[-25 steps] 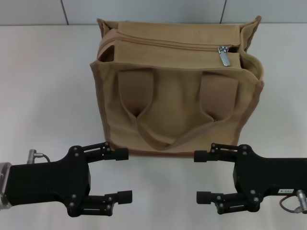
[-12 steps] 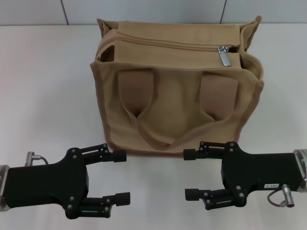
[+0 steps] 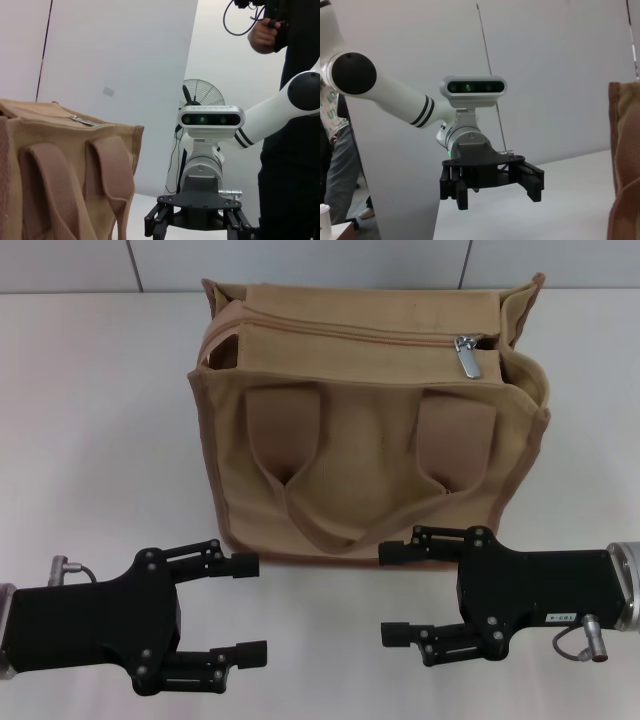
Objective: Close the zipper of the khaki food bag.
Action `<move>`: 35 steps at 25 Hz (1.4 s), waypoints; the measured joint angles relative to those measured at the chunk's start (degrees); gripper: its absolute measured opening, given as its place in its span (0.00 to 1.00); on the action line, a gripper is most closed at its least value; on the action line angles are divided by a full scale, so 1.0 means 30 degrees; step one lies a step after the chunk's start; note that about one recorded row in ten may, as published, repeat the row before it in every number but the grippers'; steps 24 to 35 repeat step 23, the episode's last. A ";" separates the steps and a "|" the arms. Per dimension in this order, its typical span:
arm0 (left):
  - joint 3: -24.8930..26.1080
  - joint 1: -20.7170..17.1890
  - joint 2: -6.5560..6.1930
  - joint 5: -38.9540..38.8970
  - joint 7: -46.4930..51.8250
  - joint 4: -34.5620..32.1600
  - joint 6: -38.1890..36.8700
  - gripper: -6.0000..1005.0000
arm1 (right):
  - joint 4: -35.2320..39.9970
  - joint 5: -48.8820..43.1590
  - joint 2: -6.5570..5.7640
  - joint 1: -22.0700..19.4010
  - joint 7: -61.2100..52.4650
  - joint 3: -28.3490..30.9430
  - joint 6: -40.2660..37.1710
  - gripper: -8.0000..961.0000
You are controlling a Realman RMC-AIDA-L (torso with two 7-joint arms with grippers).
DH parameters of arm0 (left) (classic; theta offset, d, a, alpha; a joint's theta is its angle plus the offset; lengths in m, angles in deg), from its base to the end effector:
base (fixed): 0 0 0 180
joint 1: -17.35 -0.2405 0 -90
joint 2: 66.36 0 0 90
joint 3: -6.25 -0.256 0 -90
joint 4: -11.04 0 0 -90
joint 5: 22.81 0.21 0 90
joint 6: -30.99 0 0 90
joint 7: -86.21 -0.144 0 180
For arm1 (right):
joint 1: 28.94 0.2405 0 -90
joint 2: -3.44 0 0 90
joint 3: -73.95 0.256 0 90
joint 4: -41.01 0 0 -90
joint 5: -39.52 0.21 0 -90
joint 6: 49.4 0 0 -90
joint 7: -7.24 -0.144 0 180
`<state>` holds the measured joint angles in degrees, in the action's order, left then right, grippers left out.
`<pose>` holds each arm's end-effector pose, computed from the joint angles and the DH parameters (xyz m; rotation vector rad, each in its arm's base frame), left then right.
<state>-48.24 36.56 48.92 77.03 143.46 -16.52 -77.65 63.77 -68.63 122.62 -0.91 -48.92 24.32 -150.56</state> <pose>-0.2803 0.2279 -0.0055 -2.8988 -0.3172 -1.0983 0.2526 0.2588 -0.0469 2.9542 -0.2862 -1.0098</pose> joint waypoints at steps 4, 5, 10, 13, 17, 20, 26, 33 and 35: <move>0.0081 0.0109 -0.0037 0.0001 -0.0012 -0.0005 0.0010 0.81 | 0.0000 0.0072 0.0000 0.0004 0.0000 0.0087 0.0002 0.83; 0.0074 0.0116 -0.0038 0.0000 -0.0012 -0.0007 0.0010 0.81 | 0.0000 0.0079 0.0003 0.0004 -0.0001 0.0095 0.0017 0.83; 0.0055 0.0147 -0.0046 0.0000 -0.0012 -0.0032 0.0009 0.81 | 0.0001 0.0113 0.0021 0.0004 0.0000 0.0111 0.0246 0.83; 0.0058 0.0172 -0.0047 0.0000 -0.0012 -0.0090 0.0009 0.81 | 0.0001 0.0133 0.0027 0.0005 0.0000 0.0111 0.0267 0.83; 0.0022 0.0183 -0.0047 0.0000 -0.0011 -0.0103 0.0005 0.81 | 0.0002 0.0134 0.0029 0.0005 -0.0001 0.0109 0.0267 0.83; 0.0015 0.0191 -0.0047 0.0000 -0.0011 -0.0103 0.0003 0.81 | 0.0012 0.0135 0.0029 0.0005 0.0000 0.0109 0.0267 0.83; 0.0044 0.0213 -0.0040 0.0000 -0.0011 -0.0102 0.0002 0.81 | 0.0040 0.0134 0.0029 0.0038 -0.0001 0.0109 0.0268 0.83; 0.0044 0.0213 -0.0040 0.0000 -0.0011 -0.0102 0.0002 0.81 | 0.0040 0.0134 0.0029 0.0038 -0.0001 0.0109 0.0268 0.83; 0.0044 0.0213 -0.0040 0.0000 -0.0011 -0.0102 0.0002 0.81 | 0.0040 0.0134 0.0029 0.0038 -0.0001 0.0109 0.0268 0.83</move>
